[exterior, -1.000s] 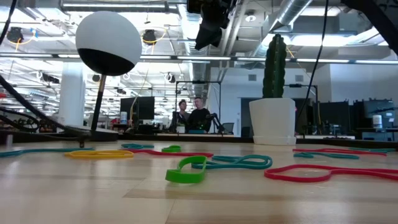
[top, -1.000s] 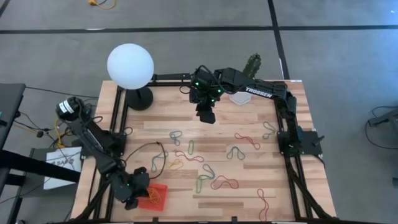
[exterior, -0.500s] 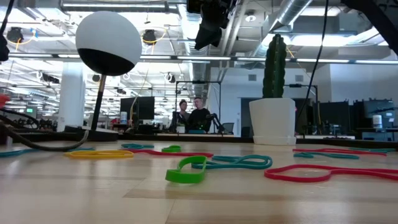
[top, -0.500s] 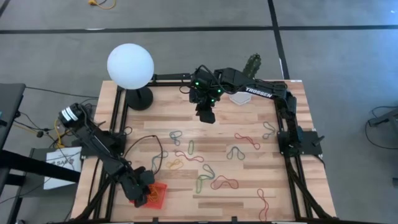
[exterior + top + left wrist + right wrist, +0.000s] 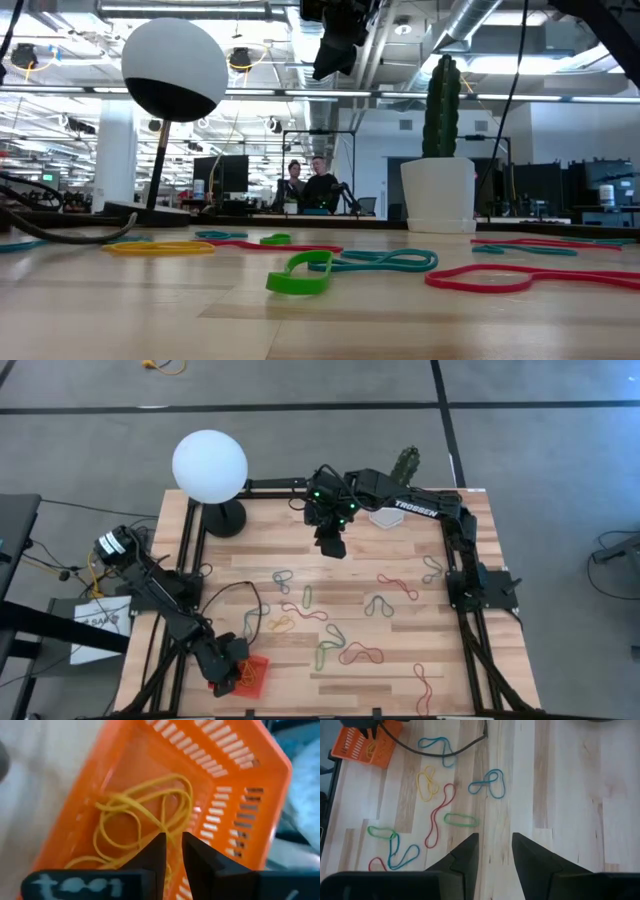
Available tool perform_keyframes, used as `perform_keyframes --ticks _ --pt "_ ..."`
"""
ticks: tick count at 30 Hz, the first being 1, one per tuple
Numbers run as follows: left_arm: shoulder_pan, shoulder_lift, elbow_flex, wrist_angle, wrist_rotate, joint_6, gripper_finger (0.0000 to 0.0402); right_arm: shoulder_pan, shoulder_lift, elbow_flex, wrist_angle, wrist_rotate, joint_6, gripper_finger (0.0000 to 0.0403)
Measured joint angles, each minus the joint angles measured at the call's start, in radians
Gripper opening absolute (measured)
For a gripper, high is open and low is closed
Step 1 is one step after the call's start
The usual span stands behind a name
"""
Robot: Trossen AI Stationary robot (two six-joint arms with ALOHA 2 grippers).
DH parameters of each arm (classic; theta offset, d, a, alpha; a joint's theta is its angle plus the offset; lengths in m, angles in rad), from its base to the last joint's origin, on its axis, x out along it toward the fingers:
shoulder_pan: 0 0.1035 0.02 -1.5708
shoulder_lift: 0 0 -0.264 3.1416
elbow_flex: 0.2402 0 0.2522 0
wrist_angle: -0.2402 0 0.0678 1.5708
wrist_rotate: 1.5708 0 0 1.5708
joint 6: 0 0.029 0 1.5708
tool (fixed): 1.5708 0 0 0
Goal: Pick and place rubber bands into bin
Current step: Put the yellow rubber band into the basket
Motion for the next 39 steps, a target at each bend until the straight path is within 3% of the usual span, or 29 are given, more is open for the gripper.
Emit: perform_keyframes --ticks 6,9,16,20,27,35,39 --pt "0.033 0.000 0.075 -0.070 -0.048 0.120 0.0046 0.006 0.011 0.000 0.001 0.000 0.050 0.0113" --pt "0.043 -0.015 0.152 -0.185 -0.101 0.205 0.0041 0.011 0.042 0.000 -0.018 0.000 0.068 0.0113" --pt "0.044 -0.069 0.360 -0.587 -0.317 0.288 0.0038 0.054 0.134 -0.002 -0.016 -0.003 0.075 0.0113" --pt "0.044 -0.106 0.430 -0.731 -0.447 0.284 0.0038 0.097 0.159 0.000 -0.012 -0.004 0.068 0.0113" --pt "0.034 -0.210 0.452 -0.771 -0.637 0.325 0.0038 0.221 0.177 -0.001 -0.012 -0.008 0.061 0.0113" --pt "0.031 -0.240 0.442 -0.884 -0.752 0.244 0.0038 0.319 0.158 0.001 0.020 -0.014 -0.015 0.0113" --pt "0.002 -0.220 0.442 -0.878 -0.789 0.213 0.0038 0.313 0.161 0.000 0.017 -0.140 0.003 0.0113"
